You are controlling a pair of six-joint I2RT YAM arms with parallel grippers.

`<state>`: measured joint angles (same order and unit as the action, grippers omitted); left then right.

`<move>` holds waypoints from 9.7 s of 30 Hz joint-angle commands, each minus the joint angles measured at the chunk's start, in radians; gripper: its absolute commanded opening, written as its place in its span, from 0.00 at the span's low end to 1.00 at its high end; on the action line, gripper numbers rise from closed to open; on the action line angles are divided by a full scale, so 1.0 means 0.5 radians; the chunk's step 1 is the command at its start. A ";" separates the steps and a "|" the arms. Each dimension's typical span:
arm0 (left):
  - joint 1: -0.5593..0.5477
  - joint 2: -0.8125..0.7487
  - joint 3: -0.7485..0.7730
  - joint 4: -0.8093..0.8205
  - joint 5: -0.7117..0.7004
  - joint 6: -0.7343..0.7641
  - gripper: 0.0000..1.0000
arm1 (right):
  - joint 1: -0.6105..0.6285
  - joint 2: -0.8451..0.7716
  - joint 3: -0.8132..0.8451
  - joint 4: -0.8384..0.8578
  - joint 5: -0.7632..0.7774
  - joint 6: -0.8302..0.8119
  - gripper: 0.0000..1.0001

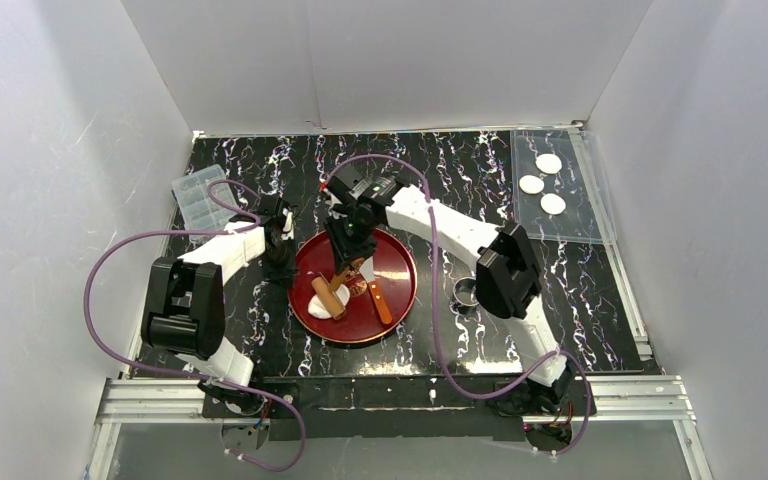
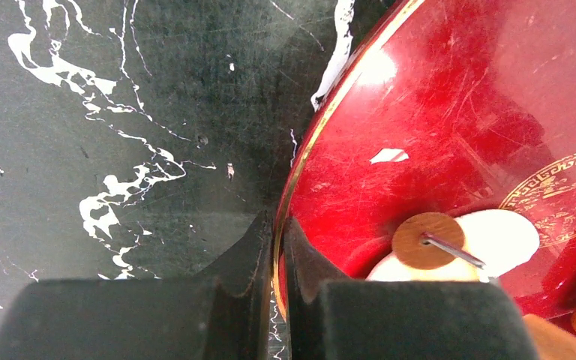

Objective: Roll out the dumpling wrappers from the dough

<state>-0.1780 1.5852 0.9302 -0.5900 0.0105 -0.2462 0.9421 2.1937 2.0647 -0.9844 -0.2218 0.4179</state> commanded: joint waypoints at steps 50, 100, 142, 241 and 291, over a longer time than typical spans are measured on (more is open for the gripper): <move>0.003 -0.127 0.033 -0.004 -0.105 0.007 0.00 | 0.027 0.217 0.127 -0.146 0.178 0.044 0.01; 0.004 -0.176 0.008 0.019 -0.109 0.014 0.00 | -0.347 -0.023 -0.042 -0.262 0.511 -0.168 0.01; 0.004 -0.135 0.036 0.011 -0.076 0.009 0.00 | -0.058 -0.015 -0.400 0.210 -0.294 0.151 0.01; 0.044 -0.090 -0.063 0.047 -0.136 -0.064 0.00 | -0.022 0.038 -0.194 0.187 -0.024 0.168 0.01; 0.043 -0.096 -0.068 0.060 -0.118 -0.051 0.00 | -0.269 -0.165 -0.532 0.039 0.339 0.039 0.01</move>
<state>-0.1612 1.5749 0.9077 -0.5529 0.0181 -0.2806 0.7860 2.0464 1.8015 -0.8574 -0.2691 0.5163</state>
